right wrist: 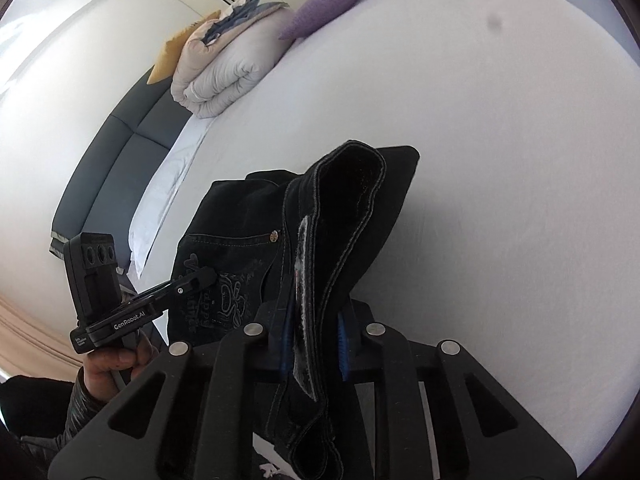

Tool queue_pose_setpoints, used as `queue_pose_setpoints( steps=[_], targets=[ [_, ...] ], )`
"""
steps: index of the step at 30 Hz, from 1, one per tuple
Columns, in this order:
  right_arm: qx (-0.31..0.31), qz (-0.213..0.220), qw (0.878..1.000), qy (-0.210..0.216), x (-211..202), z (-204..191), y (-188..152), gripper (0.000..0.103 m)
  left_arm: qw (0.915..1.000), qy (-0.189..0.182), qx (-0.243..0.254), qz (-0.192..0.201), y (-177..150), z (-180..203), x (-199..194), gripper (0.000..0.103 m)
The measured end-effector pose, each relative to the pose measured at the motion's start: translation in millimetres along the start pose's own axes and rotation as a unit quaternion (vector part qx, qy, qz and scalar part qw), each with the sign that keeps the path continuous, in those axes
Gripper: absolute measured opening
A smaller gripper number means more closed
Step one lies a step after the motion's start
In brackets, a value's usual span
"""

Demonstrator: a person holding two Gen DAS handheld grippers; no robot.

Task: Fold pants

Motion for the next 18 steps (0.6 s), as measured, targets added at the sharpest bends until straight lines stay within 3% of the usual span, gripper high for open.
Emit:
queue_pose_setpoints(
  steps=[6,12,18],
  targets=[
    [0.011,0.014,1.0,-0.012,-5,50,50,0.016,0.9995,0.001,0.03,0.004,45,23,46,0.019],
    [0.037,-0.003,0.999,-0.017,18,120,69,0.016,0.9996,0.013,0.016,-0.017,56,13,102,0.02],
    [0.039,-0.014,0.999,-0.003,47,148,63,0.025,0.9997,0.022,-0.001,-0.014,48,-3,122,0.042]
  ],
)
Point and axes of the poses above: each gripper's, at about its wrist camera, not at the fingertips, and x roughly the way its jaws point, z to its right, y to its top, the point moved 9 cm from there along x, roughly the way its jaws point, and after that the axes turned 14 degrees about -x, right-handed, at the moved point
